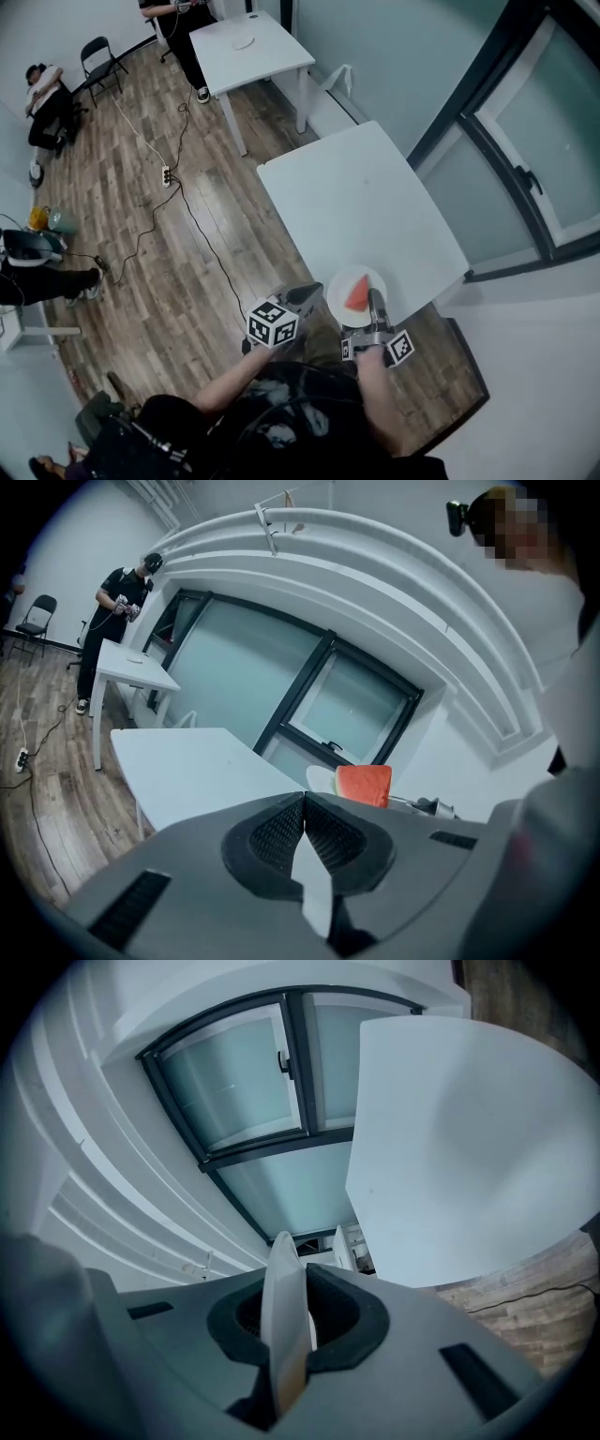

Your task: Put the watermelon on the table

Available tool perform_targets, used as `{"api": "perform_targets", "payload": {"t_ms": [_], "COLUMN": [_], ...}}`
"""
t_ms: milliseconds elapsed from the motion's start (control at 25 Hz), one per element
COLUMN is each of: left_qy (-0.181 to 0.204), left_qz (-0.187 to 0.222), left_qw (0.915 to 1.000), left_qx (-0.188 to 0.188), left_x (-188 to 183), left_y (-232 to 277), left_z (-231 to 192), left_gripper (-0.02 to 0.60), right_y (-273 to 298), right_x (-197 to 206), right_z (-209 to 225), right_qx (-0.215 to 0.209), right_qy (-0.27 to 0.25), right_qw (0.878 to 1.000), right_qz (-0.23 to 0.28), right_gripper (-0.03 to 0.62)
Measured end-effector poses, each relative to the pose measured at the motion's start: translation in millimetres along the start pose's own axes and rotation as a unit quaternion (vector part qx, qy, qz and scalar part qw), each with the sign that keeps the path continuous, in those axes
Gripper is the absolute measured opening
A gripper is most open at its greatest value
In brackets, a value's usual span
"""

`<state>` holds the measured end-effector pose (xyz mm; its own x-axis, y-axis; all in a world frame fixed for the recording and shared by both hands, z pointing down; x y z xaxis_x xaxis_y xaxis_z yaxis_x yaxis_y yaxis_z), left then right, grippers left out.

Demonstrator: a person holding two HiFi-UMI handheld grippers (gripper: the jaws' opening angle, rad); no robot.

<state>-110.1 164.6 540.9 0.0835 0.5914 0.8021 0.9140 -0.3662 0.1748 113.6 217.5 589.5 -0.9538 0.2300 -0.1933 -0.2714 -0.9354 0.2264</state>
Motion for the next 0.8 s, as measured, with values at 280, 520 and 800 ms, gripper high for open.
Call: {"api": "perform_targets", "payload": {"t_ms": [280,520,800], "left_qy": [0.001,-0.003,0.035], "left_qz": [-0.013,-0.001,-0.072], "left_qw": [0.9999,0.9999,0.9959], "left_qx": [0.004,0.011,-0.042], "left_x": [-21,-37,-36], "left_y": [42,93,150], "left_z": [-40,-85,-134], "left_gripper": [0.006,0.006,0.006], "right_y": [46,115,201], "right_x": [-33,-85,-153], "right_z": [1,8,43], "right_qx": [0.013,0.021,0.054], "right_qy": [-0.005,-0.006,-0.033], "right_qw": [1.0,1.0,0.998], "right_qz": [0.019,0.009,0.023], "right_gripper": [0.034,0.034,0.034]}}
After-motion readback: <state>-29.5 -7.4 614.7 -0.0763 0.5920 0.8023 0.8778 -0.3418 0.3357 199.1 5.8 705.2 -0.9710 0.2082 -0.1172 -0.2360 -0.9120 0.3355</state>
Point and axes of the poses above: the fingertips, and each gripper's own axes: y forward along the fingers, z to its right, x out of its underside, the point moved 8 cm from there along -y, backward along the fingers, and after that the axes turned 13 degrees about x, right-handed, at the moved point
